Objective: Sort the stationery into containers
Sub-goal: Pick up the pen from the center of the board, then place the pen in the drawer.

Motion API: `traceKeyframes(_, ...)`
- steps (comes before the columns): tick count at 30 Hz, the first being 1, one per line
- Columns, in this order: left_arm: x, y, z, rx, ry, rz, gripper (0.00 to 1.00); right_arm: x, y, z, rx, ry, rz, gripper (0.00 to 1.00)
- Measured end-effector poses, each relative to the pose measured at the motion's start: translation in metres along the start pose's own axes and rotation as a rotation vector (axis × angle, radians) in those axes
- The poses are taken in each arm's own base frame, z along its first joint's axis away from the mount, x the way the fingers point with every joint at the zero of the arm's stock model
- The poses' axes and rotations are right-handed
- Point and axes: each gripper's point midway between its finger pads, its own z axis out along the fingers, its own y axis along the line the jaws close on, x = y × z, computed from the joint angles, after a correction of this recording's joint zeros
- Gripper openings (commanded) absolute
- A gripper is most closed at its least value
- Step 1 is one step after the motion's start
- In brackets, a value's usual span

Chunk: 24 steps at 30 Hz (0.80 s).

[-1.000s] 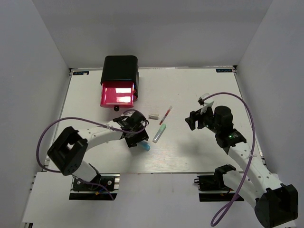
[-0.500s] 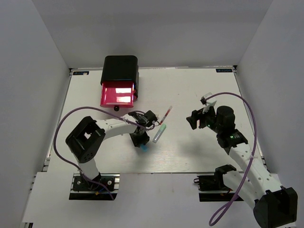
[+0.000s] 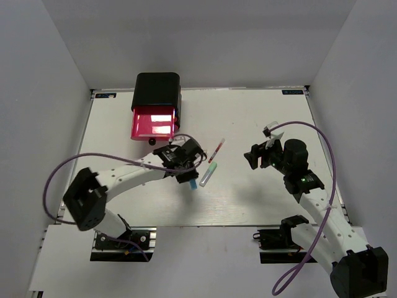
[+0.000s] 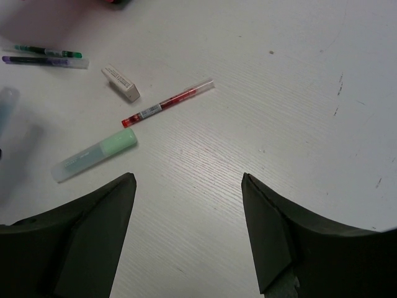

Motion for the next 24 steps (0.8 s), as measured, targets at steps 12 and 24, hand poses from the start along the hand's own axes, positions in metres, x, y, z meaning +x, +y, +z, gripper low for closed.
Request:
traceKeyframes(12, -0.175, -0.04, -0.167, 0.264, -0.622, -0.224, 0.02, 0.005, 0.0, -0.001, 0.0, -0.007, -0.002, 0.71)
traceKeyframes(24, -0.27, 0.022, -0.12, -0.047, -0.742, -0.406, 0.06, 0.004, 0.0, -0.001, 0.0, -0.011, -0.006, 0.71)
